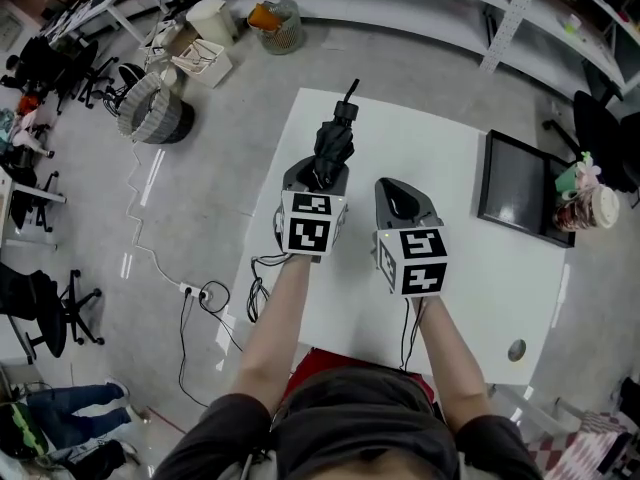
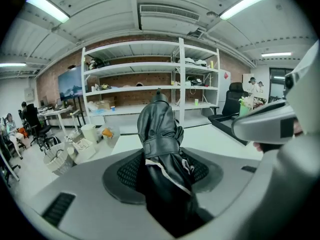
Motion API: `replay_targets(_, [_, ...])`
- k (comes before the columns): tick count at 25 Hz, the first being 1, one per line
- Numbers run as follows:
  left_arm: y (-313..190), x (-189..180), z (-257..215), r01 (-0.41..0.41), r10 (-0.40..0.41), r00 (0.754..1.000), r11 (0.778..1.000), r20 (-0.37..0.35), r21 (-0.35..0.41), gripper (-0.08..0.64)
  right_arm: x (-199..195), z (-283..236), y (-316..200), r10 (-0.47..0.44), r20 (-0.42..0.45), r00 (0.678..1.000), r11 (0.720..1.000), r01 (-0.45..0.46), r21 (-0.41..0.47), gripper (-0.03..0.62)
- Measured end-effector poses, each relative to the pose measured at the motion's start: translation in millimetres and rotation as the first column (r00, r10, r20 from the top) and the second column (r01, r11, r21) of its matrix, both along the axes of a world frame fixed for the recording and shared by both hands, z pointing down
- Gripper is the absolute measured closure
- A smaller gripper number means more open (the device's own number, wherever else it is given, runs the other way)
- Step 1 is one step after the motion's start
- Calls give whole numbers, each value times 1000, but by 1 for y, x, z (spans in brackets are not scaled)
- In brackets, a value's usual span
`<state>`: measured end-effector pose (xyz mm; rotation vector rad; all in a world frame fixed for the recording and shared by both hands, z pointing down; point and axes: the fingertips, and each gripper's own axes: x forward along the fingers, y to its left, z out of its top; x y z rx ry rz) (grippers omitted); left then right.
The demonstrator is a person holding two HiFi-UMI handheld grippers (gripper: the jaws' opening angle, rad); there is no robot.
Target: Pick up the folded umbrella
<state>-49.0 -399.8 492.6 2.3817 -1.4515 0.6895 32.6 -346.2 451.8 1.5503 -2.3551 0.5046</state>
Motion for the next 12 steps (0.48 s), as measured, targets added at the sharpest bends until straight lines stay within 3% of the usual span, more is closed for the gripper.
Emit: replay_targets(12, [40,-16,-77,8,3,997,989,-73,149,350,-16,-45,32,-11,10,1000,996,10,89,574])
